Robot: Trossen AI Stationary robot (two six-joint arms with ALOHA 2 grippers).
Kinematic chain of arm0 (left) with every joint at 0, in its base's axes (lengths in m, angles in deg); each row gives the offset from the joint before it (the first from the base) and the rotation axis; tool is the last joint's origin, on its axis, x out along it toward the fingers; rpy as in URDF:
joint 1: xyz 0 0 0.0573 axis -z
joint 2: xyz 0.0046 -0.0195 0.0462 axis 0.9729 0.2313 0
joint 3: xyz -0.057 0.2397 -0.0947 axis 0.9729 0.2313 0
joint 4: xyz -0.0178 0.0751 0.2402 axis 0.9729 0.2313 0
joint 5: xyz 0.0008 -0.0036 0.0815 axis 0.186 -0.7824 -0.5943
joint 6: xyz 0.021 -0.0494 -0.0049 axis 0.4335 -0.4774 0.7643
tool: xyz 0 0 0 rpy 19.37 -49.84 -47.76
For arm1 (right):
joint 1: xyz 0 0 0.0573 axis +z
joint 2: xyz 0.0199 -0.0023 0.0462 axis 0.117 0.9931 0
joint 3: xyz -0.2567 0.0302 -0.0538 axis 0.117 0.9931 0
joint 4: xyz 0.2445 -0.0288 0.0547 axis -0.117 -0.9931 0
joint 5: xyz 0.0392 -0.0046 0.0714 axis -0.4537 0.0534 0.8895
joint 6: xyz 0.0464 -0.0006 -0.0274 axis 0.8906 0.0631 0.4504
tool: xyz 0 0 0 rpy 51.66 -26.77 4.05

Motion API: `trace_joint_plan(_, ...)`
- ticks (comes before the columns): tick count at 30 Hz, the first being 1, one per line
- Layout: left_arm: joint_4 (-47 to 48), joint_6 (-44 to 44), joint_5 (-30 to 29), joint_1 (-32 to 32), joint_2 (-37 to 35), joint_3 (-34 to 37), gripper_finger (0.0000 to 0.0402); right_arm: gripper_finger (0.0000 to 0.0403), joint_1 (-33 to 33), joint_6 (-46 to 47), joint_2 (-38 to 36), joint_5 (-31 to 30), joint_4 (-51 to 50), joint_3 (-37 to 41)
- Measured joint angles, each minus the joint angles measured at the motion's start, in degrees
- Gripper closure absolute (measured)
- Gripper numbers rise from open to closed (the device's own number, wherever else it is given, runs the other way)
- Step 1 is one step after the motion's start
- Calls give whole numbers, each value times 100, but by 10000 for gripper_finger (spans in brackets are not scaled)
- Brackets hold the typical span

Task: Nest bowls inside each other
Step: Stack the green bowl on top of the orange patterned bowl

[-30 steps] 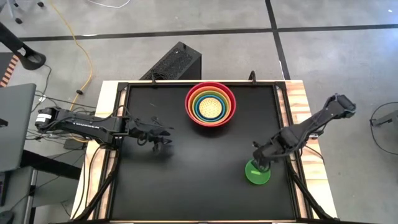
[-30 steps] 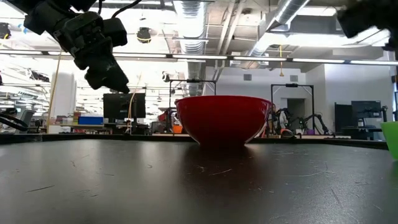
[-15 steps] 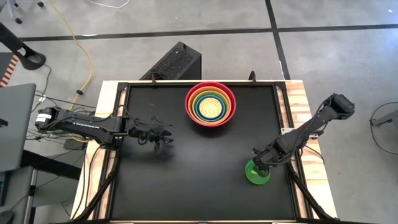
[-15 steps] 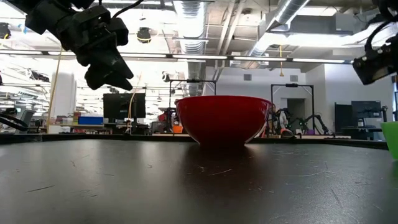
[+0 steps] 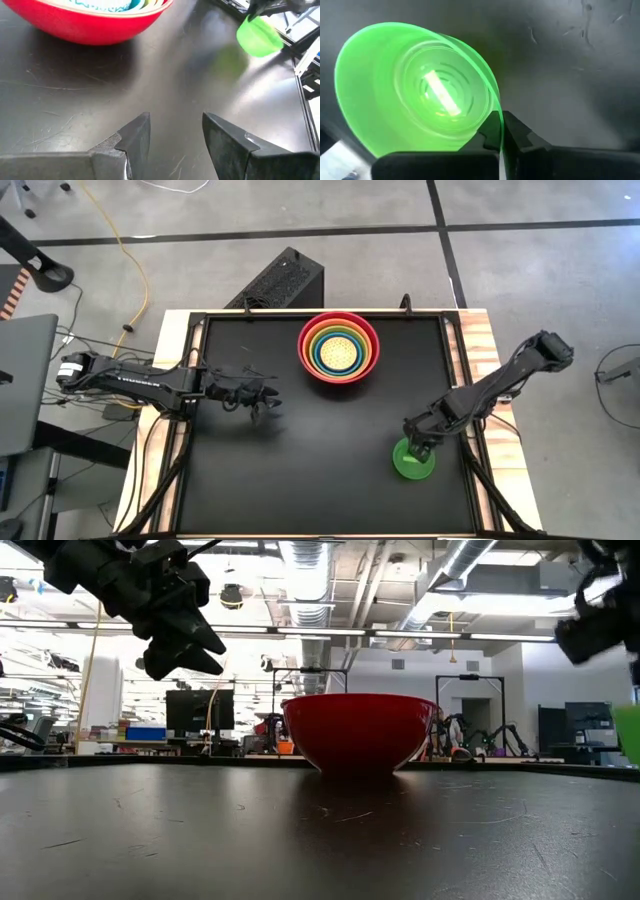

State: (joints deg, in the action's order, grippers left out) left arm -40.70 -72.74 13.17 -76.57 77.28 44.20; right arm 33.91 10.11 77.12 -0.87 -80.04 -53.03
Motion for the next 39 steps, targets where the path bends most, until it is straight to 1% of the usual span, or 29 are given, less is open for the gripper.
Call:
trace_joint_plan(7, -13, 92, 2, 0, 0, 0, 233, 398, -472, -455, -136, -24, -970, -1263)
trace_joint_plan(10, -15, 188, -1, 0, 0, 0, 233, 399, -775, -737, -122, -333, -1139, -1939)
trace_joint_plan(15, -17, 349, 0, 0, 0, 0, 233, 401, -1519, -1357, 102, -1126, -1112, -2983)
trace_joint_plan(17, -19, 447, 0, 0, 0, 0, 233, 401, -1914, -1703, 291, -1292, -1013, -3339)
trace_joint_plan(19, -20, 530, -1, 0, 0, 0, 233, 402, -2315, -2074, 548, -1322, -773, -3635)
trace_joint_plan(23, -18, 586, 0, 0, 0, 0, 233, 402, -3066, -2803, 1231, -1290, -291, -4059)
trace_joint_plan(26, -17, 627, 21, 0, 0, 0, 233, 402, -3626, -3225, 1802, -1052, -235, -4334)
trace_joint_plan(32, 58, 740, 167, 2, 0, 0, 233, 403, -4547, -3628, 2674, -998, -222, -4736)
trace_joint_plan(35, 129, 739, 204, 0, 0, 0, 233, 403, -4883, -3742, 2990, -819, -213, -4791)
trace_joint_plan(39, 129, 758, 280, 2, 0, 0, 233, 403, -5191, -3778, 3294, -797, -172, -4794)
